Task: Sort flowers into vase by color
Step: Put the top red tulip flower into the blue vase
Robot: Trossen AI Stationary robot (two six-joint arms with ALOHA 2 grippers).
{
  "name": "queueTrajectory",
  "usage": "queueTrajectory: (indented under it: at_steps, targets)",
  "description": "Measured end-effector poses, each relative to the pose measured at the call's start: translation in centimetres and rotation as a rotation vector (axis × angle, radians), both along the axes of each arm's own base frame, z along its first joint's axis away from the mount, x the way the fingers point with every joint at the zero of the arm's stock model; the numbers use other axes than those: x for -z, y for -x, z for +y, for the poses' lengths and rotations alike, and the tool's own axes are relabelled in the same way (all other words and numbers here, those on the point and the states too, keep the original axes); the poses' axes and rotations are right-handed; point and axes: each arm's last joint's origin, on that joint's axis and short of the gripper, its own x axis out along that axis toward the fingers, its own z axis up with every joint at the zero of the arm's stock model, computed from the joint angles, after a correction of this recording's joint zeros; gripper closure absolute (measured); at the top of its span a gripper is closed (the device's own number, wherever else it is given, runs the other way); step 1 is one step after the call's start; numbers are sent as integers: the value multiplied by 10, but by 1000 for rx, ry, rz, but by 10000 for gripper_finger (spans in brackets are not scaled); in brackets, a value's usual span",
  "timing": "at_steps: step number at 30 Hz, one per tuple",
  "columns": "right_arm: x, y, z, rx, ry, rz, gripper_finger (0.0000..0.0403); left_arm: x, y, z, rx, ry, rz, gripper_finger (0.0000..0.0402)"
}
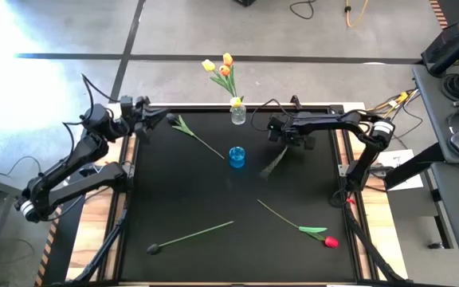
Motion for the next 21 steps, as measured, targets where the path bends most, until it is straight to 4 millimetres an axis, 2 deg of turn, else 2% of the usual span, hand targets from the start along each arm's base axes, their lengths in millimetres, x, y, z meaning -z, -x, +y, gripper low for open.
queueTrajectory:
  at_steps: [4,8,11,14,18,21]
  targets:
    - [-11,1,0,-35,37,-6,388,0,5,-5,-4,-13,10,401]
    - [-39,-2,-1,-71,133,-54,389,-2,8,-7,-22,-24,-5,401]
    - [-75,-7,3,-117,278,-94,389,-3,9,-8,-28,-27,-9,401]
    - [-120,-15,17,-217,483,-107,389,-3,9,-8,-29,-31,-8,401]
    - [-181,-30,50,-381,800,-117,390,-3,9,-8,-29,-33,-10,401]
    - [-219,-44,78,-508,1018,-150,390,-4,10,-9,-32,-53,-9,401]
